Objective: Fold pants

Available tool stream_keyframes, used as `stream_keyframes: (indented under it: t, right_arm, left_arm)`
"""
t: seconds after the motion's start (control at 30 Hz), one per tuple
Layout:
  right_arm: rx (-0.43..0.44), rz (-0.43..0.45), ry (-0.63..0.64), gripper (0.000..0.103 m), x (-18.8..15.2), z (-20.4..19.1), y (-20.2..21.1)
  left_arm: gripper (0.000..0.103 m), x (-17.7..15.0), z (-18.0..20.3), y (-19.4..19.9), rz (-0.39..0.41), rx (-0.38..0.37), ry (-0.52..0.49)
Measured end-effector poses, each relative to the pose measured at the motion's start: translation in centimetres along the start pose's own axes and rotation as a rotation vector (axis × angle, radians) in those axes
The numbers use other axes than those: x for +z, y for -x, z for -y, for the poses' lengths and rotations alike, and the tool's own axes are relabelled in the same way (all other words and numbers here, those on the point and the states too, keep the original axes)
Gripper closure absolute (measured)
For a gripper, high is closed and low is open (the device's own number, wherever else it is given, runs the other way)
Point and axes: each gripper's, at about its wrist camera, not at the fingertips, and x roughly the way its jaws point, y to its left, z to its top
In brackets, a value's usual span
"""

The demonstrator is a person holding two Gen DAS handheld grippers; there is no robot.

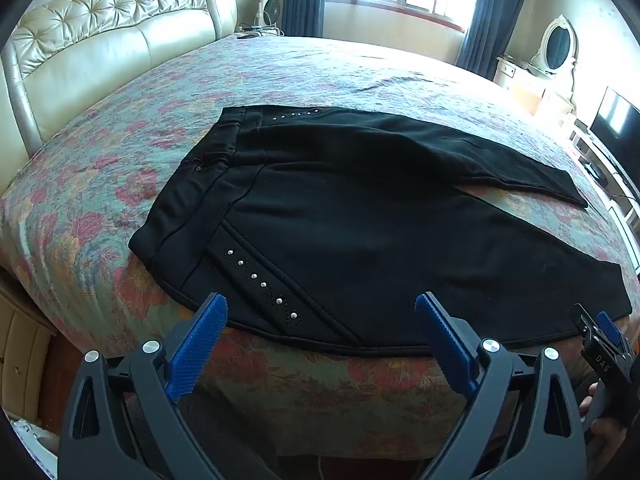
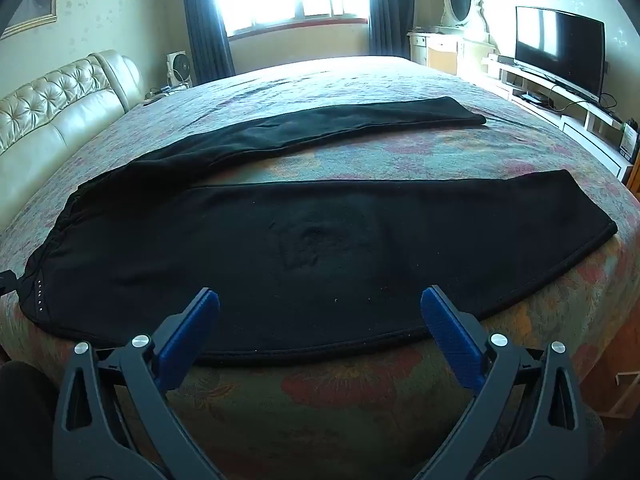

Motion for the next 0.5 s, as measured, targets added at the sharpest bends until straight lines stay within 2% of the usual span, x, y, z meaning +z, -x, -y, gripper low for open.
stream_keyframes:
  t: [0.17, 0.33, 0.5]
  right_arm:
    - [0.014, -0.041, -0.050, 0.002, 0.0, 0.6, -0.8]
    - [0.009, -0.036, -0.042, 0.002, 0.0, 1.7, -1.1]
    - [0.002, -0.031, -0.033, 0.002, 0.0, 0.8, -0.7]
  left_arm:
    - [0.009, 0.0, 0.2, -0.6, -0.015, -0.004, -0.003]
    - [0.009, -0.7, 0.5, -0.8, -0.014, -0.004, -0.021]
    - [0.009, -1.0, 0.4, -0.8, -0.014, -0.005, -0.021]
